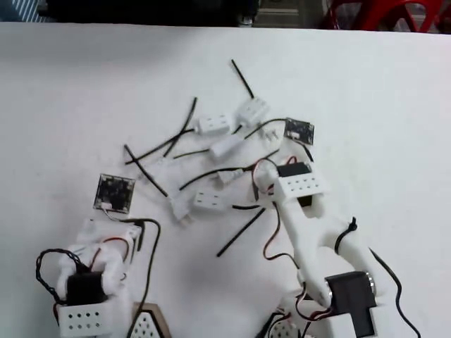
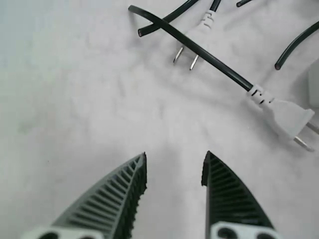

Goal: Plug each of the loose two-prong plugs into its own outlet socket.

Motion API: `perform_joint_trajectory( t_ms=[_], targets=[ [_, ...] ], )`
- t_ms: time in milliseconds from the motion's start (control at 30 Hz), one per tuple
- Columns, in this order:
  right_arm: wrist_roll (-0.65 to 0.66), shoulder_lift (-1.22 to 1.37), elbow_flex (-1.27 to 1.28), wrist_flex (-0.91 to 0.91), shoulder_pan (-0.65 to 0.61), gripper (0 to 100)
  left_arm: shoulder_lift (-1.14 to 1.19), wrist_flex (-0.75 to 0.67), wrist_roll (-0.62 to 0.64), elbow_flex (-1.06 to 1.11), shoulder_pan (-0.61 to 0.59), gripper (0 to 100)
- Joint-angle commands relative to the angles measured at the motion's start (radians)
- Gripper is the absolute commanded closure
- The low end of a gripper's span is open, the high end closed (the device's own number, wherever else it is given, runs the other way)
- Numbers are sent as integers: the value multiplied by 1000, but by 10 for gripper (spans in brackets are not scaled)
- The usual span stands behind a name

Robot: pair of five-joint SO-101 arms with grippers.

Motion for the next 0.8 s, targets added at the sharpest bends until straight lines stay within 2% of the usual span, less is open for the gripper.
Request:
perform_joint_trajectory(
  t_ms=[0, 233, 400, 533, 767],
  targets=[
    [25, -7, -40, 4, 8, 977, -10, -18, 2, -41, -12, 811],
    [46, -15, -61, 19, 41, 981, -10, -25, 2, -18, -12, 811],
    [55, -58, -201, 173, 79, 981, -10, -25, 2, -17, -10, 811],
    [132, -153, -292, 274, 79, 981, -10, -25, 2, -17, -10, 811],
    [250, -326, -338, 323, 134, 981, -10, -25, 2, -17, -10, 811]
  ],
)
